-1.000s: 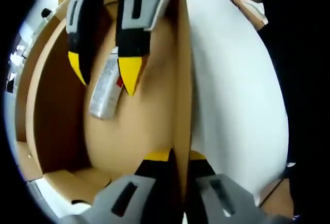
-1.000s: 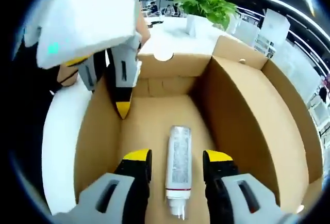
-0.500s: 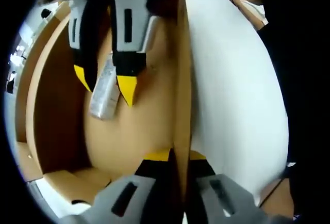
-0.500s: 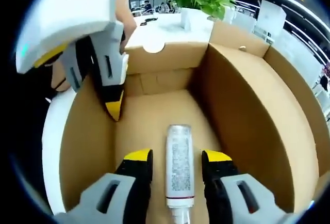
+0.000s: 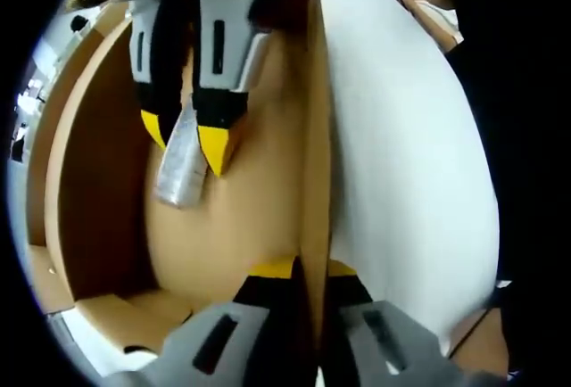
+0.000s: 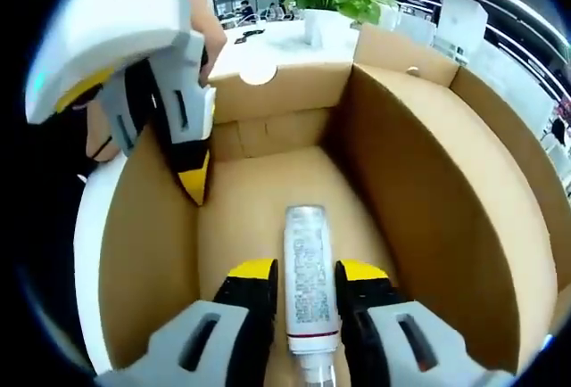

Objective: Operate the shoe box by opening the lid, removing the specified soft item, and placing it in the target area until the item is outside and the box remains undamaged.

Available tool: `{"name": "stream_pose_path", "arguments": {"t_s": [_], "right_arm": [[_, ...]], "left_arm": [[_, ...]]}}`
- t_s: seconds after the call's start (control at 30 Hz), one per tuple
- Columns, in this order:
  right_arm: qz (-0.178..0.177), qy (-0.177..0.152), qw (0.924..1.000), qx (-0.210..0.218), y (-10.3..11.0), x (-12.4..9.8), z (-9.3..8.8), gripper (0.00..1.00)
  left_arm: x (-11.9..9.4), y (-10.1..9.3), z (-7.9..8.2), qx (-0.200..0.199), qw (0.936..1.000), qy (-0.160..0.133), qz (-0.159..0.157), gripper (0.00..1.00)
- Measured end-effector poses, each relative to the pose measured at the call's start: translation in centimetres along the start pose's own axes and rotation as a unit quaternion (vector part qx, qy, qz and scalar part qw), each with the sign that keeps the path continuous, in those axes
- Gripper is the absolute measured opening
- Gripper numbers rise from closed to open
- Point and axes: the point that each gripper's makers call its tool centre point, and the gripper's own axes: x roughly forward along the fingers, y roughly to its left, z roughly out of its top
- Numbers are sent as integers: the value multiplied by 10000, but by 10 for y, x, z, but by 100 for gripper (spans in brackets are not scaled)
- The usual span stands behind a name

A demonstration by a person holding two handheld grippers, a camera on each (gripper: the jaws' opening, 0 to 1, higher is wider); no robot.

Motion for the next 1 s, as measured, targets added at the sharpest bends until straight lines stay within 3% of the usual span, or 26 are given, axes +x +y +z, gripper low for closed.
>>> {"name": "stream_pose_path", "arguments": {"t_s": [0.5,0.77,1.0], "right_arm": [[-88,-312,9992,240,-4,1,4,22],[-176,-364,9991,159,-6,0,4,22],[-363,-547,9978,91,-13,-18,17,22]], "left_arm": [[0,0,1,5,10000,1,14,3],[0,0,0,13,10000,5,16,3],[0,1,0,13,10000,3,10,3]]}}
